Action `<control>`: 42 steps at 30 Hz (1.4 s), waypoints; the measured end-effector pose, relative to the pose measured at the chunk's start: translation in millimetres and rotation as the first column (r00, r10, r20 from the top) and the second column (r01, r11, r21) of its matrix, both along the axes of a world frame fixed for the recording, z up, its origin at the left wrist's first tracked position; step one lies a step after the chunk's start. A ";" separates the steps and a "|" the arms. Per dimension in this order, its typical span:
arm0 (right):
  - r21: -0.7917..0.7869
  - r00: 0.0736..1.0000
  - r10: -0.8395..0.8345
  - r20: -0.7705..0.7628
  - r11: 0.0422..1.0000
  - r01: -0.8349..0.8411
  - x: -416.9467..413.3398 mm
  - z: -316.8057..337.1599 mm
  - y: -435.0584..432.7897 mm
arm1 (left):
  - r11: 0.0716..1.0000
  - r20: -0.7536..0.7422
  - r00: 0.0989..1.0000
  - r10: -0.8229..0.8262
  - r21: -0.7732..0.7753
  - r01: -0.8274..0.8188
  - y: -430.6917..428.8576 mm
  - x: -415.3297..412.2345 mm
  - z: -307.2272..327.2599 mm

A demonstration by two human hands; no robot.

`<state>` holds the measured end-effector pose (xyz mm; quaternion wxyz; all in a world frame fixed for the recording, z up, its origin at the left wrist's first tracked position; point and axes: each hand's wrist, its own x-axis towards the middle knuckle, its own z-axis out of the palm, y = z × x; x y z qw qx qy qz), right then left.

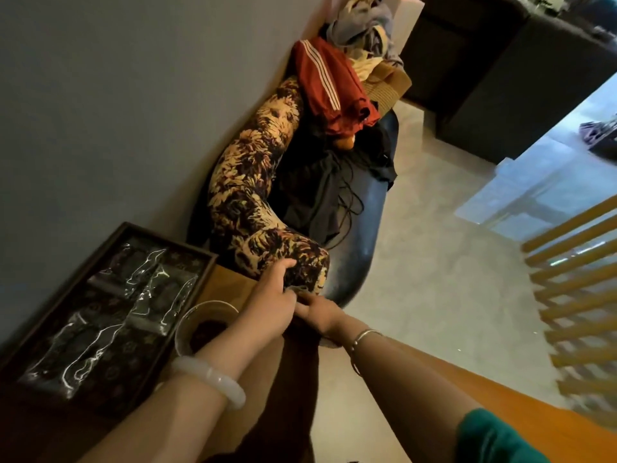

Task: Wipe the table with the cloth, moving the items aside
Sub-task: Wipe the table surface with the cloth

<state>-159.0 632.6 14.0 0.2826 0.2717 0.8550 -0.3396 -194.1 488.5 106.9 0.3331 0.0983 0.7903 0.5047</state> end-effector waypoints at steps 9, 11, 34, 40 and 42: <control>0.101 0.994 0.107 -0.014 0.989 -0.105 -17.0 -36.7 5.9 | 0.999 -0.008 1.000 0.005 -0.038 -0.005 8.8 8.9 -25.2; 0.104 0.986 0.165 -0.017 0.981 -0.162 -14.4 -38.5 9.3 | 0.998 -0.017 1.000 -0.007 -0.055 0.006 12.4 11.6 -30.9; 0.251 0.989 0.136 0.065 0.957 -0.148 256.7 -28.7 245.5 | 0.785 -0.280 0.747 -0.603 -0.379 0.491 233.5 160.4 72.0; 0.277 0.993 0.061 0.105 0.957 -0.088 351.8 -28.9 326.3 | 0.654 -0.218 0.627 -0.747 -0.410 0.636 340.9 248.0 64.6; 0.283 0.992 0.041 0.116 0.956 -0.072 380.6 -28.8 351.0 | 0.587 -0.181 0.572 -0.800 -0.438 0.681 371.1 281.9 51.6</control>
